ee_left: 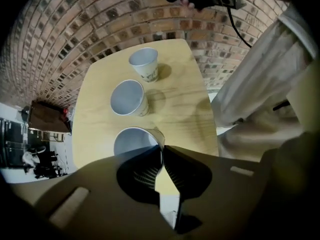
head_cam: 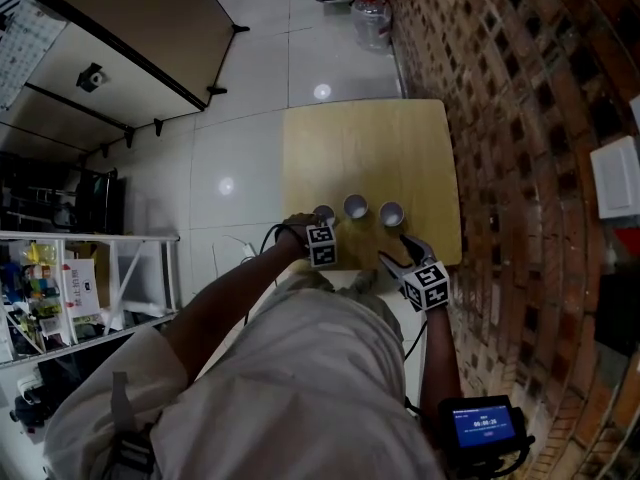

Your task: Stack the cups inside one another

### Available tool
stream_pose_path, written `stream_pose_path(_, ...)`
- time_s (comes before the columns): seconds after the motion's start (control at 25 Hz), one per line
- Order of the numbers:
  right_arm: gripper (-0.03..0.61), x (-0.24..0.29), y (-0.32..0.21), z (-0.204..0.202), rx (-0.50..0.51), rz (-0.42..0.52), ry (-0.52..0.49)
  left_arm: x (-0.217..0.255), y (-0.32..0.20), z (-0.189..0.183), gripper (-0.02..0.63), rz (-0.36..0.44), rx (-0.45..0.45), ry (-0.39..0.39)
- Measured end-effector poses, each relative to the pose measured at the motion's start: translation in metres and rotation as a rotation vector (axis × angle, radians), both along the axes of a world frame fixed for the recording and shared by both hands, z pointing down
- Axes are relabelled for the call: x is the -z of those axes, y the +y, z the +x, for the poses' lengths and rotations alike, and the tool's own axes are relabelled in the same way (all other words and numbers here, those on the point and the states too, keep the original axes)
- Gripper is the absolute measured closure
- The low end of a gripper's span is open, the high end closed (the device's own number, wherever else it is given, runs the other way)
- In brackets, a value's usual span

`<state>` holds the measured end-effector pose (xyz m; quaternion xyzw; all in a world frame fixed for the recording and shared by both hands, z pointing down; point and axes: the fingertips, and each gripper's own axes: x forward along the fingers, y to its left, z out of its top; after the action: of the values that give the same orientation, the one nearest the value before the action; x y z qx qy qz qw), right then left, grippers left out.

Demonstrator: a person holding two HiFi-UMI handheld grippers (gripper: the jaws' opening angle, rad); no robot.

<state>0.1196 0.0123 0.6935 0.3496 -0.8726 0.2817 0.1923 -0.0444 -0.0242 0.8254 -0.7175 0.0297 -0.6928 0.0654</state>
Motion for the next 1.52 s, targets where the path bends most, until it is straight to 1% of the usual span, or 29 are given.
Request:
stream_pose_path(0.08, 0.275, -0.001, 0.004, 0.003, -0.004, -0.007, 0.006, -0.008, 0.001, -0.002, 0.572, 0.015, -0.029, -0.027)
stream_pose_path(0.16, 0.275, -0.003, 0.007, 0.005, -0.008, -0.012, 0.013, -0.013, 0.002, -0.004, 0.566, 0.028, -0.037, -0.038)
stream_pose_path(0.4, 0.278, -0.005, 0.010, 0.008, -0.029, -0.024, 0.018, -0.021, 0.005, -0.011, 0.535, 0.032, -0.017, -0.021)
stream_pose_path(0.48, 0.279, -0.004, 0.011, 0.008, -0.037, -0.026, 0.012, -0.019, 0.007, -0.013, 0.485, 0.026, -0.006, -0.002)
stream_pose_path(0.56, 0.279, -0.003, 0.012, 0.008, -0.042, -0.024, 0.012, -0.013, 0.009, -0.012, 0.435, 0.025, 0.018, 0.036)
stream_pose_path(0.64, 0.279, -0.002, 0.013, 0.010, -0.050, -0.018, 0.021, -0.002, 0.010, -0.010, 0.413, 0.032, 0.055, 0.091)
stream_pose_path(0.76, 0.279, 0.003, 0.010, 0.014, -0.075, 0.002, 0.038, 0.024, 0.010, -0.009, 0.396, 0.058, 0.118, 0.190)
stream_pose_path(0.84, 0.279, 0.010, 0.006, 0.017, -0.098, 0.020, 0.044, 0.046, 0.011, -0.007, 0.396, 0.075, 0.159, 0.268)
stream_pose_path(1.0, 0.282, 0.027, -0.005, 0.025, -0.145, 0.071, 0.071, 0.093, 0.007, -0.015, 0.396, 0.093, 0.298, 0.455)
stream_pose_path(1.12, 0.297, 0.042, -0.013, 0.035, -0.180, 0.118, 0.109, 0.120, -0.002, -0.032, 0.397, 0.111, 0.431, 0.568)
stream_pose_path(1.16, 0.305, 0.048, -0.015, 0.040, -0.196, 0.134, 0.124, 0.126, -0.007, -0.039, 0.405, 0.113, 0.492, 0.606)
stream_pose_path(1.24, 0.331, 0.060, -0.020, 0.049, -0.233, 0.169, 0.157, 0.135, -0.020, -0.057, 0.423, 0.124, 0.644, 0.684)
stream_pose_path(1.32, 0.345, 0.072, -0.025, 0.056, -0.269, 0.207, 0.178, 0.144, -0.034, -0.077, 0.437, 0.155, 0.787, 0.749)
stream_pose_path(1.36, 0.348, 0.077, -0.027, 0.059, -0.286, 0.225, 0.185, 0.150, -0.039, -0.084, 0.443, 0.173, 0.837, 0.777)
stream_pose_path(1.44, 0.355, 0.085, -0.029, 0.063, -0.316, 0.254, 0.194, 0.158, -0.044, -0.093, 0.456, 0.199, 0.886, 0.813)
stream_pose_path(1.52, 0.356, 0.088, -0.028, 0.066, -0.335, 0.265, 0.201, 0.161, -0.045, -0.095, 0.459, 0.214, 0.892, 0.830)
